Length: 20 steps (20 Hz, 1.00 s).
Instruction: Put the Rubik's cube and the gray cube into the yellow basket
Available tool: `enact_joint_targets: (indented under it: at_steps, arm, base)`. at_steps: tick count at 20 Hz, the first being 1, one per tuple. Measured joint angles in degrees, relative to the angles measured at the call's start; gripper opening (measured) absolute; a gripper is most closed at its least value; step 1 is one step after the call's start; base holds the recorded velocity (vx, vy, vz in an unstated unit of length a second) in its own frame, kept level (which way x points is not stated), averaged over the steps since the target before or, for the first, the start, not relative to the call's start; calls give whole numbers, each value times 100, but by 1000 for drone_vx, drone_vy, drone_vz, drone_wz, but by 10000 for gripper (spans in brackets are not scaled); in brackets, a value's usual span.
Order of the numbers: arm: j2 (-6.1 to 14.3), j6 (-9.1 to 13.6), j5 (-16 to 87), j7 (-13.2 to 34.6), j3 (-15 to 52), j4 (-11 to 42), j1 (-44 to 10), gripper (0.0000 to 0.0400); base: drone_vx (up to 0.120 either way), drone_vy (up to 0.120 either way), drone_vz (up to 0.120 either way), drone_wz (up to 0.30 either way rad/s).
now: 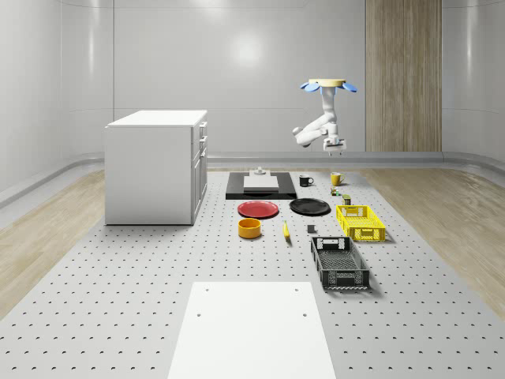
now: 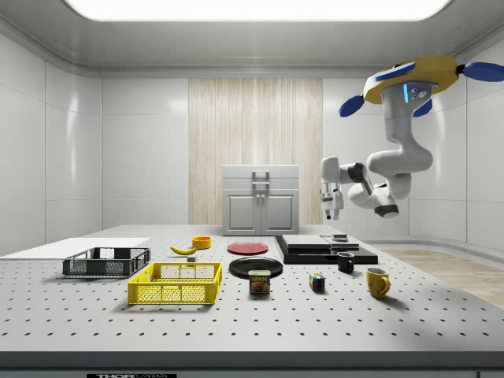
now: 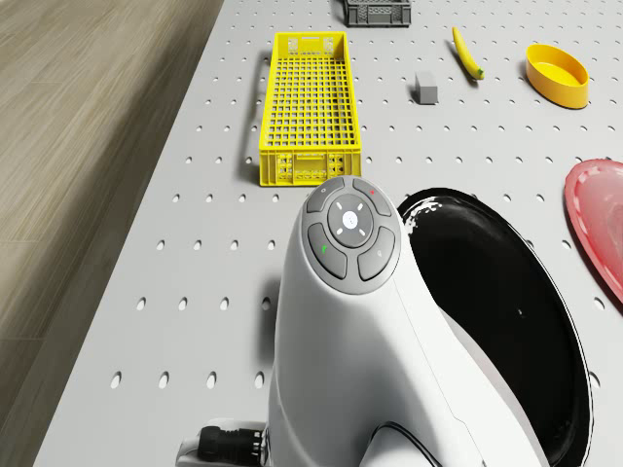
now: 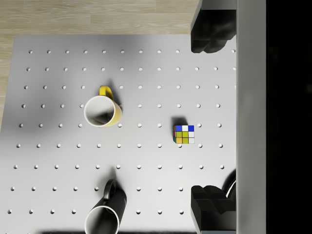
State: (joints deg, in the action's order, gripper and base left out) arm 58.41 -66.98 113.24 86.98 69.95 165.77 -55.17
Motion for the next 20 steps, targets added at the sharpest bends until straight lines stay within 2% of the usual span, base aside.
enact_joint_targets:
  at_steps: [3, 6, 14, 18, 20]
  arm:
    - [123, 22, 37, 132, 98, 13, -192, 400]
    - [234, 1, 34, 225, 170, 16, -319, 400]
    - [499, -155, -58, 378, 298, 5, -509, 400]
    - [623, -254, -118, 429, 346, -3, -568, 400]
    - [682, -305, -149, 452, 368, -7, -593, 400]
  base:
    - [120, -13, -120, 0]
    - [120, -120, -120, 0]
    - [5, -5, -120, 0]
    - [100, 0, -120, 0]
    - [0, 0, -120, 0]
